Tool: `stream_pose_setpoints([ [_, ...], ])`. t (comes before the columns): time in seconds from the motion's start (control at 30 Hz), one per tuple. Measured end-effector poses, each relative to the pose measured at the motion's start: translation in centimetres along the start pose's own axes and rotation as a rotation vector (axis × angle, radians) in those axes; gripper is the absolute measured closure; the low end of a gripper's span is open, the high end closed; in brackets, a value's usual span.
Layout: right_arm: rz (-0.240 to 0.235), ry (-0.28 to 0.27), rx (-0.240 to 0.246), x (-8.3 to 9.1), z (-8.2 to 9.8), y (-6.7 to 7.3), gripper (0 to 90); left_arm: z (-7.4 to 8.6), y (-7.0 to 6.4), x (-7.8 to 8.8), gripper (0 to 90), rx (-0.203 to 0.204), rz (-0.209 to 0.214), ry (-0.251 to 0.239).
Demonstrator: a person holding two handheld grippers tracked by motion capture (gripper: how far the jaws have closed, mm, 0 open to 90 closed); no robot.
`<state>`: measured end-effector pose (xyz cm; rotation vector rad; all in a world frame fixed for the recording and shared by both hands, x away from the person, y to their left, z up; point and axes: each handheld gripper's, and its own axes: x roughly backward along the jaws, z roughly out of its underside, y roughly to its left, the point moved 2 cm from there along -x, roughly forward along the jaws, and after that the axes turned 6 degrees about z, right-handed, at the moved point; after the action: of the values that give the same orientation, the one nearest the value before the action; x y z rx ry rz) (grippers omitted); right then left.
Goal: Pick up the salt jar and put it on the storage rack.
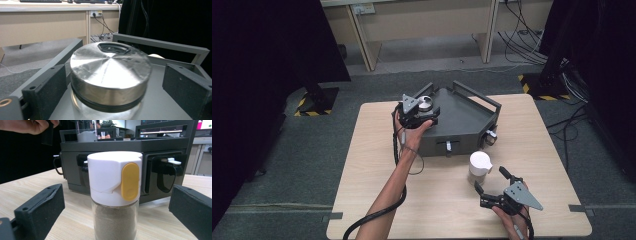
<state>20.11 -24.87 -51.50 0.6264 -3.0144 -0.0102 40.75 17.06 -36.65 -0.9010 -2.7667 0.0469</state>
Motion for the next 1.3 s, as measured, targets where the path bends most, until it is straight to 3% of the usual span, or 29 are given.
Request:
stream_pose_setpoints([
  [0.5, -0.003, 0.003, 0.003, -0.1, 0.0, 0.1, 0.4, -0.4, -0.1, 1.9, 0.2, 0.015, 0.048, 0.002],
  [0.67, -0.004, 0.002, 0.003, -0.1, 0.0, 0.1, 0.4, -0.3, 0.1, 2.6, 0.3, 0.015, 0.072, -0.021],
  [1.3, -0.006, 0.001, 0.007, -0.1, 0.1, 0.3, 0.4, 1.0, 0.0, 4.9, 0.8, 0.034, 0.109, -0.056],
])
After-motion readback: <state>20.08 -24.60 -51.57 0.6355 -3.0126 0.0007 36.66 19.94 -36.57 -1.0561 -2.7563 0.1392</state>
